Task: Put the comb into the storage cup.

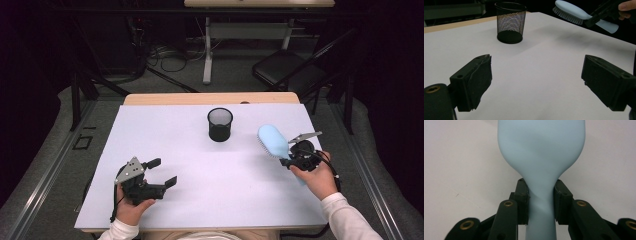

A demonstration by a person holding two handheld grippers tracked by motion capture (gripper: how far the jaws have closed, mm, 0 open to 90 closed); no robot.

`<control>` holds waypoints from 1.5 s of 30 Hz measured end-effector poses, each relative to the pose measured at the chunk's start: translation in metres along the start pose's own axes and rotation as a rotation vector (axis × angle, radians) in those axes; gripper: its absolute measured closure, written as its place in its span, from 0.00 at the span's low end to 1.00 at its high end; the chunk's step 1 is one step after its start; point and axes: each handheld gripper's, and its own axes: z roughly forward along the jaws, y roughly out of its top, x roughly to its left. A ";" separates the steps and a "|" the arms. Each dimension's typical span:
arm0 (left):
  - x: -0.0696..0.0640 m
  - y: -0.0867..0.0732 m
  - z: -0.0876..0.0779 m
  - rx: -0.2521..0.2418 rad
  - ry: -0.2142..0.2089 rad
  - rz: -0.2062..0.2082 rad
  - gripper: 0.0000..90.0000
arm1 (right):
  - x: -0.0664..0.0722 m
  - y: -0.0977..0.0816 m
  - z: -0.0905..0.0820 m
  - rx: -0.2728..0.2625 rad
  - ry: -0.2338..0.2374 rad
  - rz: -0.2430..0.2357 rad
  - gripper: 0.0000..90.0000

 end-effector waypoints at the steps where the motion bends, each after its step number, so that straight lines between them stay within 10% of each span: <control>1: 0.000 0.000 0.000 0.001 0.003 0.000 0.11 | 0.000 0.001 -0.001 -0.001 0.003 -0.003 0.77; 45: 0.002 0.000 0.000 0.001 -0.004 -0.014 0.11 | 0.023 0.056 -0.017 -0.177 0.038 -0.051 0.77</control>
